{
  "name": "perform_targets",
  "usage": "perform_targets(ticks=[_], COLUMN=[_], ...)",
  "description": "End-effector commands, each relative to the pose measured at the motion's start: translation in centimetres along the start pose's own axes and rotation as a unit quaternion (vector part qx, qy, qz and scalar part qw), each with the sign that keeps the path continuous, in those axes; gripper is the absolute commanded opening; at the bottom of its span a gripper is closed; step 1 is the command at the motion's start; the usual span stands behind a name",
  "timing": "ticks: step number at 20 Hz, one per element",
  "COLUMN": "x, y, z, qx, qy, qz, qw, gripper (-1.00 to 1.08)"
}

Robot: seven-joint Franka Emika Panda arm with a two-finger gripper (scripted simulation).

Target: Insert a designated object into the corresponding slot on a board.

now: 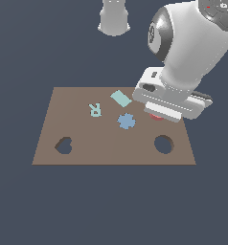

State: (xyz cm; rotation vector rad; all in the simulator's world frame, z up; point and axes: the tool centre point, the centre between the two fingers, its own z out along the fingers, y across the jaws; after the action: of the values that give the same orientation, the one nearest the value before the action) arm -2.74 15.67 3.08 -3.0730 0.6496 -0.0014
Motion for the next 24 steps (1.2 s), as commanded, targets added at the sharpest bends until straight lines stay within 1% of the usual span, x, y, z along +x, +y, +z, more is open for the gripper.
perform_targets(ticks=[1,7,12,18,24], x=[0.0,0.0,0.8,2.7,5.4], y=[0.0,0.0,-0.3,-1.0,-2.2], z=[0.1,0.0,-0.1,-0.3,-0.5], qx=[0.0,0.0,0.0,0.0,0.0], qy=[0.0,0.0,0.0,0.0,0.0], qz=[0.0,-0.001,-0.007,-0.022,-0.044], qw=[1.0,1.0,1.0,0.9998,0.999], gripper=[-1.0,-1.0,-1.0,-1.0,-1.0])
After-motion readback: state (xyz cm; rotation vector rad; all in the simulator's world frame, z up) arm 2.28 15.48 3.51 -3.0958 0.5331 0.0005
